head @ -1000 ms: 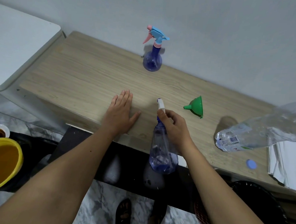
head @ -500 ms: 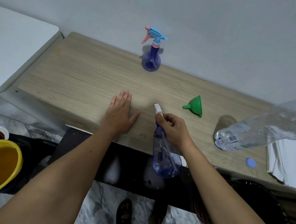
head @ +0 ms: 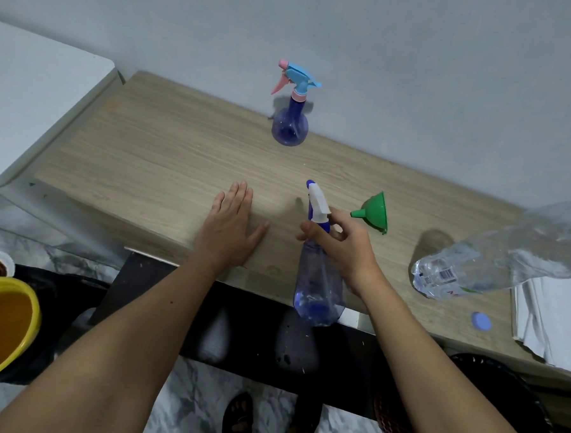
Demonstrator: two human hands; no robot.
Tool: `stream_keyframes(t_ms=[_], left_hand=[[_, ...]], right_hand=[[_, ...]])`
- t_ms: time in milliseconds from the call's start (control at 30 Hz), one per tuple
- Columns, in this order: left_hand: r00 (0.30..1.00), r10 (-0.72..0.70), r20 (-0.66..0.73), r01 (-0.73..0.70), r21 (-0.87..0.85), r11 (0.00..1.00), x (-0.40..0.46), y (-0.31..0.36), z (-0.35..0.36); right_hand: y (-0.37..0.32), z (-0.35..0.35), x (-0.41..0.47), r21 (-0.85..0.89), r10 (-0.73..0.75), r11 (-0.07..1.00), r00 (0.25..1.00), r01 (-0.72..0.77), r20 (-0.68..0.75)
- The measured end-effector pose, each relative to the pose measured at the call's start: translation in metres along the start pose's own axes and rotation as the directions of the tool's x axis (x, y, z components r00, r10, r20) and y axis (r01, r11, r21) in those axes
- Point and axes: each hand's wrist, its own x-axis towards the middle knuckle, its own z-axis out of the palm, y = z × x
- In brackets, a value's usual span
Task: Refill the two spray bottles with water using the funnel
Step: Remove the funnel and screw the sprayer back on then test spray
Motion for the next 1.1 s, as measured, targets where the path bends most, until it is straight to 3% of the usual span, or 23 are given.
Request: stream_keyframes(t_ms=[100, 200, 333, 533, 667, 867, 1100], left_hand=[[0.996, 0.087, -0.018, -0.088, -0.092, 0.992, -0.005, 0.000, -0.002], [0.974, 0.223, 0.032, -0.197, -0.356, 0.913, -0.012, 0.006, -0.014], [0.956, 0.237, 0.172, -0.091, -0.595, 0.798, -0.024, 0.040, -0.034], [0.954, 0.252, 0.159, -0.056, -0.734, 0.677, -0.005, 0.085, -0.047], [0.962, 0.241, 0.126, -0.076, -0.727, 0.682, 0.022, 0.101, -0.051], [0.988, 0.151, -0.016, -0.107, -0.780, 0.616, 0.078, 0.109, -0.039], [0.996, 0.080, -0.031, -0.072, -0.808, 0.584, 0.153, 0.121, -0.031]], right_hand=[[-0.004, -0.006, 0.002, 0.007, -0.037, 0.999, 0.999, 0.037, -0.007], [-0.010, -0.016, 0.005, 0.064, -0.016, 0.998, 1.000, 0.017, -0.022], [-0.020, -0.024, 0.003, 0.190, -0.016, 0.982, 1.000, 0.019, -0.022], [-0.036, -0.037, 0.008, 0.269, -0.047, 0.961, 0.997, 0.063, -0.067], [-0.045, -0.047, 0.026, 0.237, -0.070, 0.967, 0.994, 0.089, -0.086], [-0.063, -0.067, 0.073, 0.089, -0.133, 0.985, 0.982, 0.145, -0.134], [-0.080, -0.091, 0.133, -0.024, -0.222, 0.975, 0.950, 0.222, -0.218]])
